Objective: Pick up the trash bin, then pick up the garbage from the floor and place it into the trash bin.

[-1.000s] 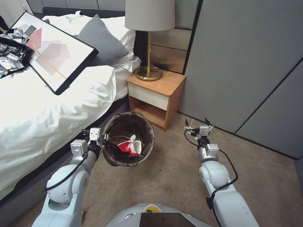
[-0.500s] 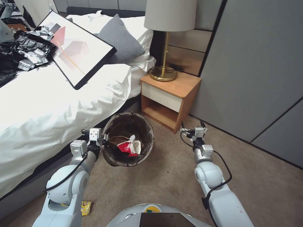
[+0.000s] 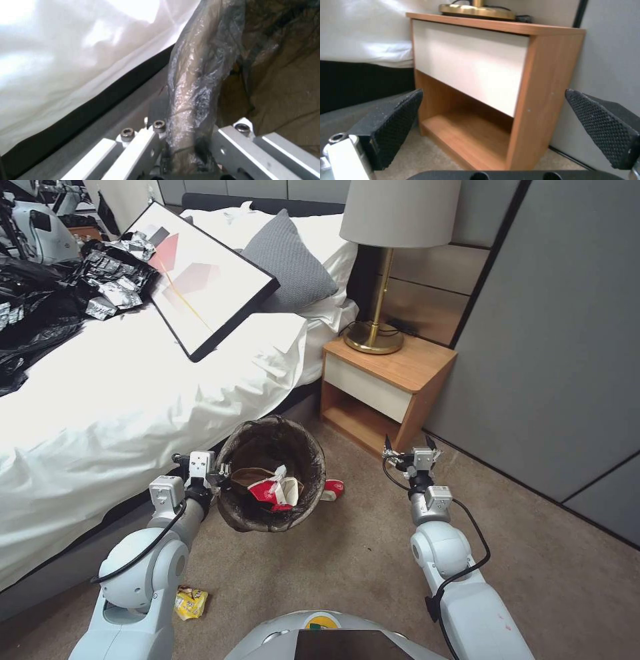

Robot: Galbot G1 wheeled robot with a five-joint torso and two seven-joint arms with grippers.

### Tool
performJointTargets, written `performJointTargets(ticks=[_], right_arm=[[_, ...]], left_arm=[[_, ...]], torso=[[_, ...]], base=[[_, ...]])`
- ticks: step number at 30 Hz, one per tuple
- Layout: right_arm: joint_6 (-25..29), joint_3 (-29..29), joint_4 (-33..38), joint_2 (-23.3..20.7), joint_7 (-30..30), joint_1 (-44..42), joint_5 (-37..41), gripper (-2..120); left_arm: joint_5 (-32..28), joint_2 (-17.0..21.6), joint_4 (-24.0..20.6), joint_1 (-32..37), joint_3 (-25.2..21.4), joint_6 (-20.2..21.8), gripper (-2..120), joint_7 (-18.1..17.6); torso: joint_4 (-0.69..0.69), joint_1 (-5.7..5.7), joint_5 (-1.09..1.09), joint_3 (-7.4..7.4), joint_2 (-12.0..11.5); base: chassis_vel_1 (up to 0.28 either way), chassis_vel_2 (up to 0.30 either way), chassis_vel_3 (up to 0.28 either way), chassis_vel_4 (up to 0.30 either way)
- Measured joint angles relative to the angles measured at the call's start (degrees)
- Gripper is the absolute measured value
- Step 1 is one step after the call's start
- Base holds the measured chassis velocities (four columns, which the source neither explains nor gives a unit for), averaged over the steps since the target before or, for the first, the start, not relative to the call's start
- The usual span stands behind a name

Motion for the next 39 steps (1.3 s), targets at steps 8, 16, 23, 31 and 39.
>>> performJointTargets(ticks=[8,16,23,31,39], right_arm=[[-0.1,-0.2,-0.6,0.4,0.0,-0.1,-0.3,100],[-0.2,-0.6,-0.7,0.2,0.0,-0.3,-0.5,100],[-0.4,-0.7,-0.8,0.2,0.0,-0.1,-0.5,100],[-0.6,-0.8,-0.8,-0.3,0.0,-0.2,-0.4,100],[-0.5,-0.9,-0.9,0.3,-0.1,-1.2,-0.7,100]], left_arm=[[0.2,0.0,0.1,0.1,-0.1,0.0,0,0.1],[0.1,-0.1,0.3,0.1,-0.2,0.0,0,0.3],[-0.1,-0.1,0.3,-0.1,-0.2,0.0,0,0.4],[0.0,-0.2,0.5,0.0,-0.4,0.0,0,0.5],[-0.2,-0.3,0.6,0.1,-0.2,0.0,0,0.3]], torso=[[0.01,0.0,0.0,0.0,0.0],[0.01,0.0,0.0,0.0,0.0],[0.0,0.0,0.0,0.0,0.0],[0.0,0.0,0.0,0.0,0.0],[0.0,0.0,0.0,0.0,0.0]], base=[[0.048,0.049,0.049,0.051],[0.013,0.01,0.012,0.011],[0.0,0.0,0.0,0.0],[0.047,0.055,0.052,0.051],[0.049,0.046,0.046,0.053]])
